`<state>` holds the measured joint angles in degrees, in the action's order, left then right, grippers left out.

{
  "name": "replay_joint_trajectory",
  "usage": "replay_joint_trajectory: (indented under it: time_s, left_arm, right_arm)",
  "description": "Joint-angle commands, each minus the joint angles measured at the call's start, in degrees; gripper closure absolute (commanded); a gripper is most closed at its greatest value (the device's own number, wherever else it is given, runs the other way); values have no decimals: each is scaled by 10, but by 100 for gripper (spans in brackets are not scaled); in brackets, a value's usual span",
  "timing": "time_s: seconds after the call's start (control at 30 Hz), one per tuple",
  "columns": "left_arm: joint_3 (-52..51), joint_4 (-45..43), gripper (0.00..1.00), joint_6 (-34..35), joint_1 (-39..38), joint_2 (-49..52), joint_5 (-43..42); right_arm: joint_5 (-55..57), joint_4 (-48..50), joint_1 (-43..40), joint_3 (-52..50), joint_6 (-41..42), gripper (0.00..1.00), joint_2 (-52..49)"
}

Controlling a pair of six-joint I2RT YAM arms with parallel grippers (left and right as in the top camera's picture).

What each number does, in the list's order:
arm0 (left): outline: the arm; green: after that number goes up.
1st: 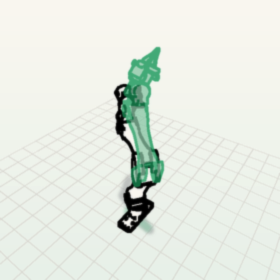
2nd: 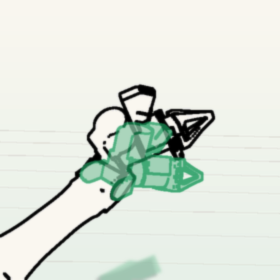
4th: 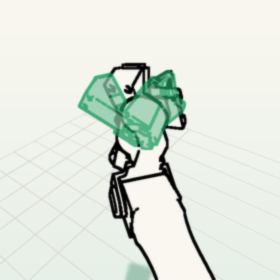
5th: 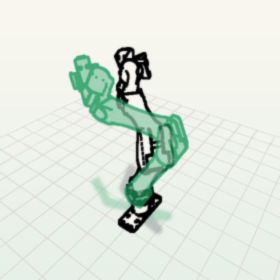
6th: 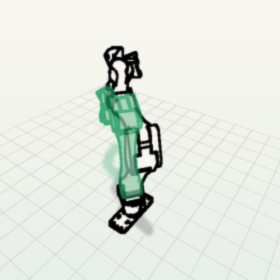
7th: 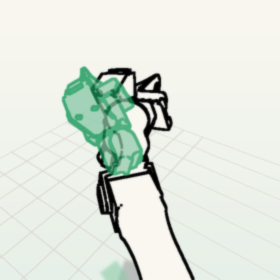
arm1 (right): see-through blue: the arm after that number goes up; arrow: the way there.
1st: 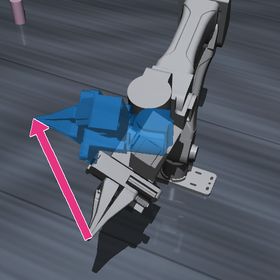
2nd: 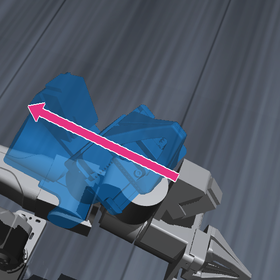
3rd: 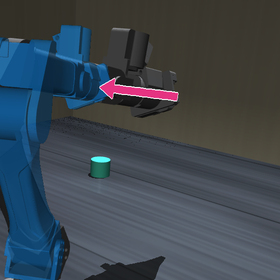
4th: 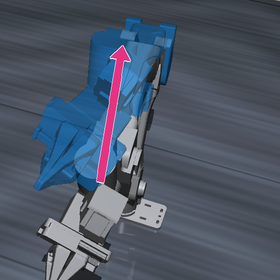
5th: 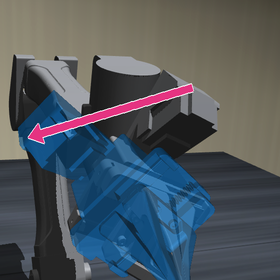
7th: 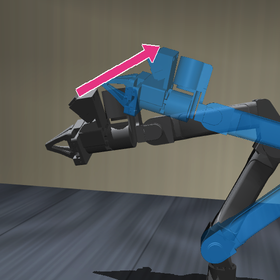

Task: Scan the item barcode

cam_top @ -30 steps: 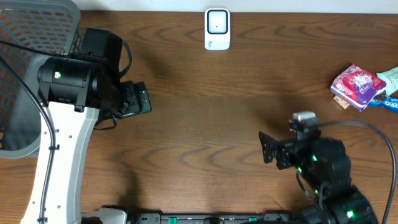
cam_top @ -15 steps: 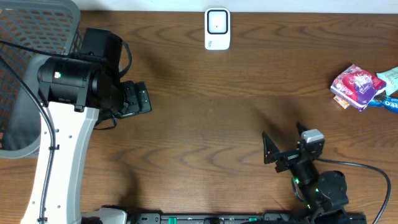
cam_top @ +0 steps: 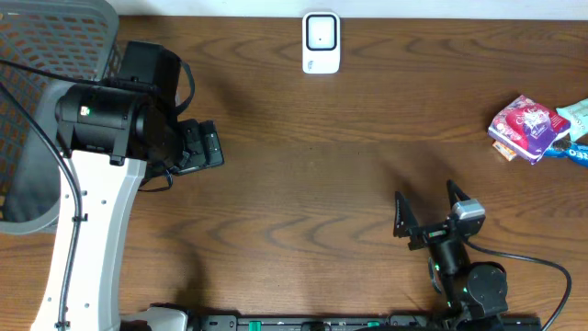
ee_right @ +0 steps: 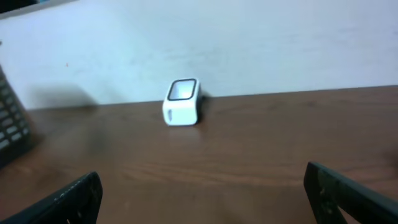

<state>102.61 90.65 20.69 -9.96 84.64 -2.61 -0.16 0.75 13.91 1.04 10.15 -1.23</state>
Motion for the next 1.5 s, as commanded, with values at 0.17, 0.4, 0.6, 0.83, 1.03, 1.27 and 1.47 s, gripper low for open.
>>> replay_joint_trajectory:
  time_s: [0.17,0.4,0.6,0.83,1.03,1.27,1.47]
  left_arm:
    - [0,2,2,-7,1,3,7]
    - [0,2,2,-7,1,3,7]
    - [0,2,2,-7,1,3,7]
    - [0,2,2,-7,1,3,7]
    - [0,2,2,-7,1,3,7]
    - [0,2,2,-7,1,3,7]
    - [0,2,2,-7,1,3,7]
  right_arm:
    - [29,-7,-25,-7,-6,1,9]
    - [26,-49,-38,-7,-10,1,9]
    - [26,-49,-38,-7,-10,1,9]
    - [26,-49,-38,-7,-10,1,9]
    - [26,-49,-38,-7,-10,1,9]
    - [26,-49,-38,-7,-10,1,9]
    - [26,-49,-38,-7,-10,1,9]
